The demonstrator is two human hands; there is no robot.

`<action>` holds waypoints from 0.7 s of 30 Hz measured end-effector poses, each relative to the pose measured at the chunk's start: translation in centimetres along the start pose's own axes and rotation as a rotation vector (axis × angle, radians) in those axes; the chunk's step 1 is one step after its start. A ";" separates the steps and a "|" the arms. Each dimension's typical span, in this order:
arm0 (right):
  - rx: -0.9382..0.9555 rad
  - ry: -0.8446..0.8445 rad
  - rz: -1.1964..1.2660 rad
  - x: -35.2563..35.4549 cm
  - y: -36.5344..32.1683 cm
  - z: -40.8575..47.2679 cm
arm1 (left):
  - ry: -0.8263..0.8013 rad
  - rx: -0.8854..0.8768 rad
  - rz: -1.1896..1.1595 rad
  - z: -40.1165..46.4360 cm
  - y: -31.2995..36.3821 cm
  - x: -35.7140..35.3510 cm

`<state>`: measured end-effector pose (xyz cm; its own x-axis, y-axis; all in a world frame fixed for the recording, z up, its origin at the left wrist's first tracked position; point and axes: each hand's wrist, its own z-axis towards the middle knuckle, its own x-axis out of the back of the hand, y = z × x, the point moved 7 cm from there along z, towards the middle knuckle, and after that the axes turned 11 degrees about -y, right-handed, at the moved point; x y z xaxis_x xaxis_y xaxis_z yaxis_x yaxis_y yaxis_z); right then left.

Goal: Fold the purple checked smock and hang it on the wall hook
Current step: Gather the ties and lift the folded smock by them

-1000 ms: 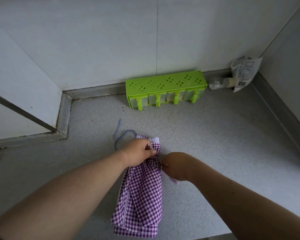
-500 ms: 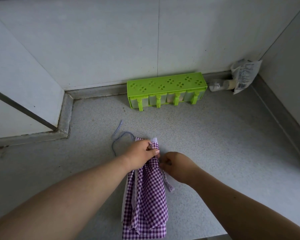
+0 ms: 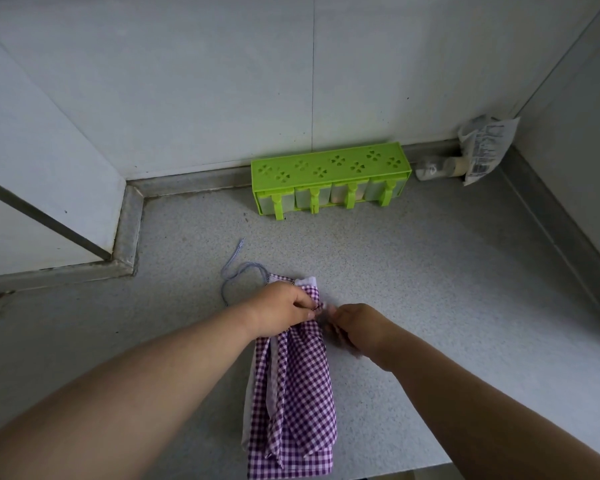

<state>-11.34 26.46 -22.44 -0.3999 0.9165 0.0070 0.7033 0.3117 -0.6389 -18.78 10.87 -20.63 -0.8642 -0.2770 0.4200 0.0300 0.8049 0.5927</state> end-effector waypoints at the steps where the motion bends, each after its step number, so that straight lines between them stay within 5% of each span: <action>1: 0.010 0.001 0.069 0.0 0.2 0.1 | -0.005 0.007 0.002 0.0 -0.1 0.0; 16: 0.181 0.317 0.559 -1.9 -0.5 0.6 | 0.139 0.022 -0.170 1.1 -0.5 0.1; 21: 0.319 0.272 0.323 -2.2 -1.1 -0.2 | 0.167 0.024 -0.270 1.2 -0.8 -0.3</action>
<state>-11.10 24.13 -21.60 0.0044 0.9984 -0.0571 0.5345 -0.0506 -0.8436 -19.14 10.94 -22.07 -0.7450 -0.5628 0.3580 -0.2029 0.7025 0.6822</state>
